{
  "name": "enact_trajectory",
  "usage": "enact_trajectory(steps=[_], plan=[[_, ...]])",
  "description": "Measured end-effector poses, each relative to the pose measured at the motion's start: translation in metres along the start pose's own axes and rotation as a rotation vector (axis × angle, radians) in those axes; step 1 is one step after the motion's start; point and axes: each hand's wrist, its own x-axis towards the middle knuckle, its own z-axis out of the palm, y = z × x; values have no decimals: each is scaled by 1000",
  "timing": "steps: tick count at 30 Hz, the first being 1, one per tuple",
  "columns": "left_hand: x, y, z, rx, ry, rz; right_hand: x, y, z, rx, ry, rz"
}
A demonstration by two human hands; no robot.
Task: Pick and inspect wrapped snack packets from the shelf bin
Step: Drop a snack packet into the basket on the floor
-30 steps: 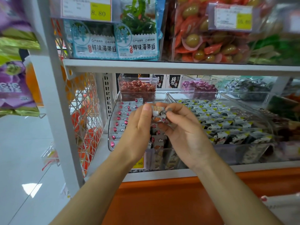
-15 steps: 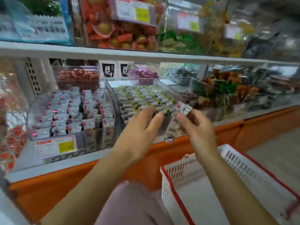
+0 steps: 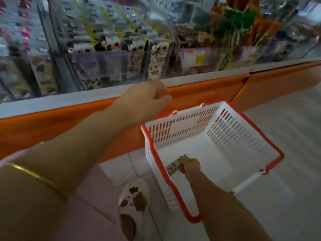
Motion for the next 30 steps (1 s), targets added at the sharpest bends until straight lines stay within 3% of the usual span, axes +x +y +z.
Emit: enact_trajectory(steps=[10,12,14,15,17,19,23,26,30], plan=[[15,-19,5,-37,-19,-44,38,29,11,53,4,105],[16,-17,8,-27,-17,-40,35,16,1,-60,10,145],[15,-12,8,-29,-30,-30,23,0,-12,-488,40,-16],[14,-9,7,-46,-41,-29,15,-13,-16,-475,44,-28],[10,-3,1,-69,-44,-20,0,-50,-23,-119,-65,-8],[3,3,-11,-72,-5,-4,-20,-87,-22,153,-33,-32],[-23,13,-55,-153,130,27,-81,-161,-11,113,-78,-351],[-53,-2,-104,-186,244,31,-146,-213,8,331,-263,-604],[-103,-44,-161,-211,444,-49,-244,-259,41,314,-428,-961]])
